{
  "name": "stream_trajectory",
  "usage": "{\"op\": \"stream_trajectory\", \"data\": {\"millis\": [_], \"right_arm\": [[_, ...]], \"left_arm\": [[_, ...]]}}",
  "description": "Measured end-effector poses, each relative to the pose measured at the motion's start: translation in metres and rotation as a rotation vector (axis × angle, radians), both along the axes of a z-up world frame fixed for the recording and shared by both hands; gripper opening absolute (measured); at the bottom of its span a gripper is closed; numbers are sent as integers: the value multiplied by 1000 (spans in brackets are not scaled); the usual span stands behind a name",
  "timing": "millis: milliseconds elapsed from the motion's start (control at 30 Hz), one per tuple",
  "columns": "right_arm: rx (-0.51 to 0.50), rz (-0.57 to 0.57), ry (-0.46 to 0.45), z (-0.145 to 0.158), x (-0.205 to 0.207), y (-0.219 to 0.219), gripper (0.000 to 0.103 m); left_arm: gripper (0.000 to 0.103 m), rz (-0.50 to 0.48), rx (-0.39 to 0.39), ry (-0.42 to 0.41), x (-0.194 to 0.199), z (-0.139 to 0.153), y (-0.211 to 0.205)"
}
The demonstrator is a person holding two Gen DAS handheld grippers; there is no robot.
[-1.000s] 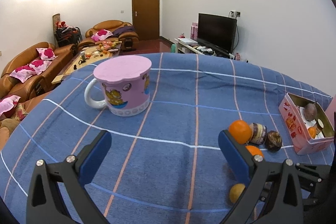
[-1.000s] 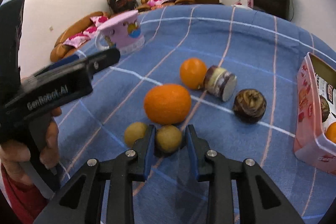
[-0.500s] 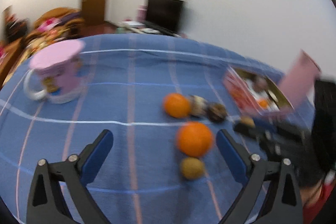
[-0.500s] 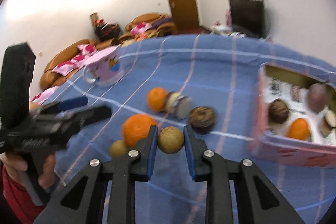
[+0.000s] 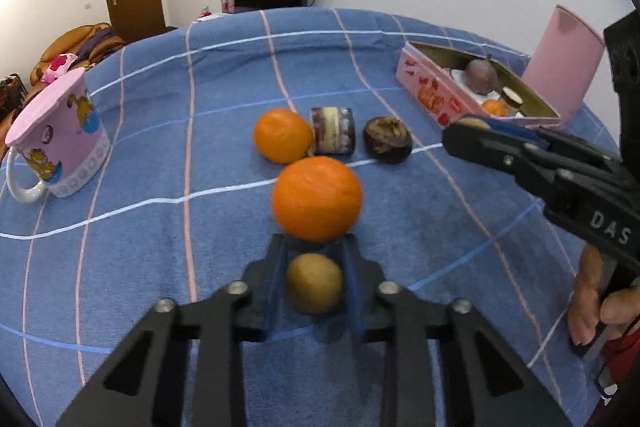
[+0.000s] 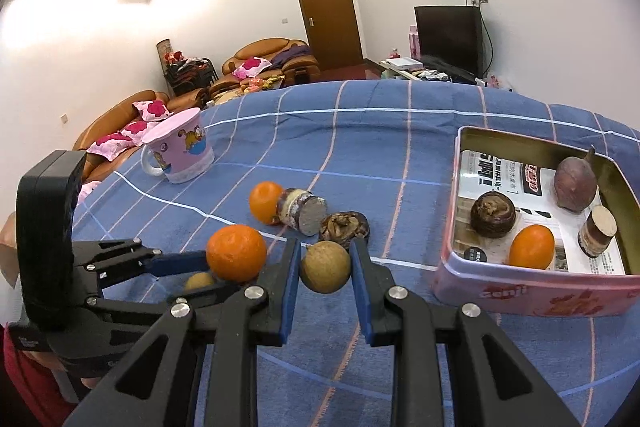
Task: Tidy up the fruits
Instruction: 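Grasp a kiwi with the right tool while the left tool grasps another kiwi, then carry both held kiwis over the pink tin box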
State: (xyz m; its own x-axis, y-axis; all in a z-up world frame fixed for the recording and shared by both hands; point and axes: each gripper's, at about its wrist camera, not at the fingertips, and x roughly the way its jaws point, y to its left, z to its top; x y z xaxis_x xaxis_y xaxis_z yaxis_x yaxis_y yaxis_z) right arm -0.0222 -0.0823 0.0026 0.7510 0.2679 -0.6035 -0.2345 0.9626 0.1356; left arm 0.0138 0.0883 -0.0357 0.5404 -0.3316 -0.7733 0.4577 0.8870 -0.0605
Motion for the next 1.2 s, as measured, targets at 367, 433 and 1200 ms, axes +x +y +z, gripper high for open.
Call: {"op": "stream_trajectory", "data": {"millis": [367,433,1200], "right_arm": [[-27,-30,-101,14,-11,-5,27],[-31,-33,-110,16,-12,-6,27],[-57,-63,-140,13,-12,-5,27]], "left_arm": [[29,226,-208,-185,-1,37,44],[29,290,-208,-231,-3,40,49],[29,478,-57,-349,-12,40,26]]}}
